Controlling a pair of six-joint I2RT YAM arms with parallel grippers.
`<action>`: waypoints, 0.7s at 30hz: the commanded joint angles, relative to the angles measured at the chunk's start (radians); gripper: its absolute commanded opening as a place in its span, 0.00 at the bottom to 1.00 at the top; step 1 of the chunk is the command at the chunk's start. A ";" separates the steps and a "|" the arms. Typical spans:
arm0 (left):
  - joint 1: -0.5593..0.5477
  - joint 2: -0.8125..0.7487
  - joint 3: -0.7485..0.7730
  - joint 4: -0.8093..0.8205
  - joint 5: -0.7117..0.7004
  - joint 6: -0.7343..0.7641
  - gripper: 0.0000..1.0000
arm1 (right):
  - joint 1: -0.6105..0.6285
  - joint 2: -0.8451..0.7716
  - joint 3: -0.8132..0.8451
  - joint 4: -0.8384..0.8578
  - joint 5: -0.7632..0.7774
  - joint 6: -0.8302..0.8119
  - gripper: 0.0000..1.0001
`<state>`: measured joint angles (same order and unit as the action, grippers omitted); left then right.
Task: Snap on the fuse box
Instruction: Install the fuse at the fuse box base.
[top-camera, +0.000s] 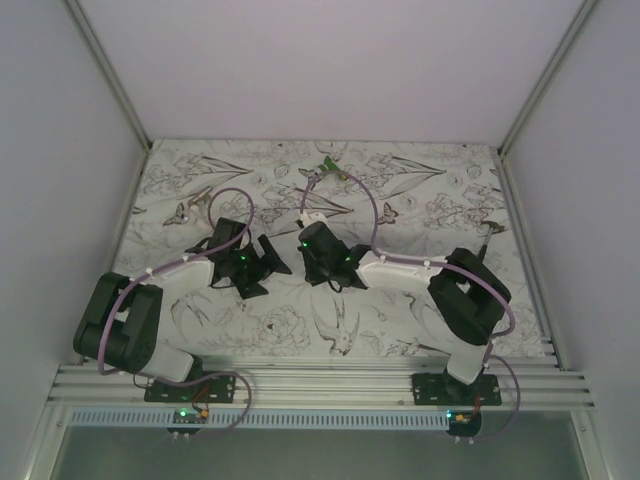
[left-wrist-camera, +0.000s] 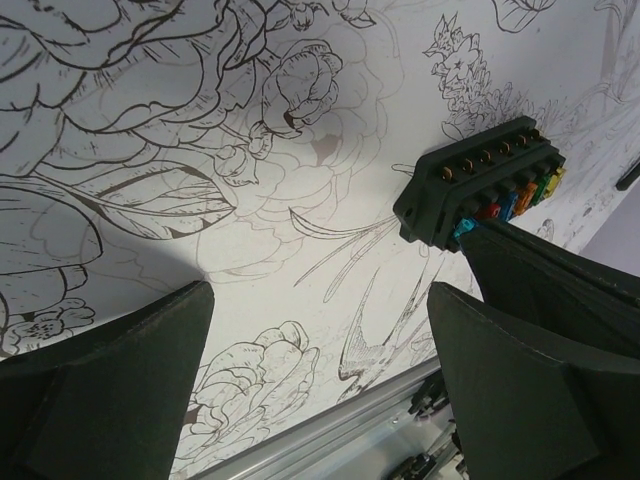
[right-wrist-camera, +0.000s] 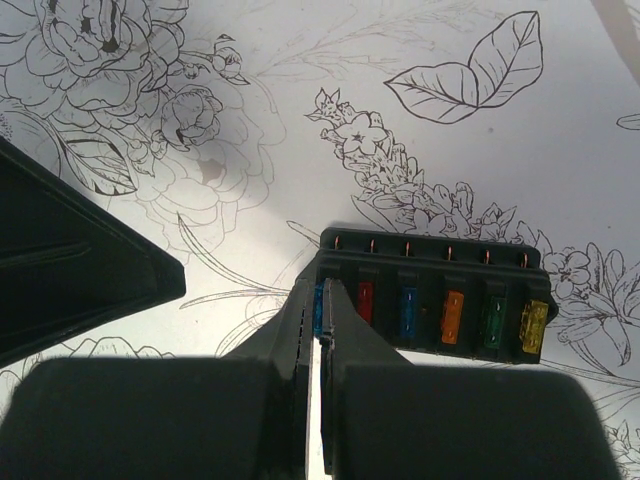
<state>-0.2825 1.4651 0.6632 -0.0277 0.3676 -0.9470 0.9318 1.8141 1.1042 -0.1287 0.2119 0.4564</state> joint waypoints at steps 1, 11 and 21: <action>-0.009 0.002 -0.003 -0.096 -0.039 0.036 0.96 | -0.018 0.060 -0.082 -0.163 0.029 -0.039 0.00; -0.026 -0.009 0.021 -0.110 -0.029 0.054 0.96 | -0.018 -0.026 0.073 -0.164 -0.062 -0.090 0.15; -0.036 -0.001 0.049 -0.127 -0.018 0.076 0.94 | -0.020 -0.066 0.125 -0.181 -0.080 -0.102 0.32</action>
<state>-0.3099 1.4651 0.6876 -0.0952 0.3634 -0.9012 0.9192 1.7973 1.1992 -0.2882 0.1429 0.3698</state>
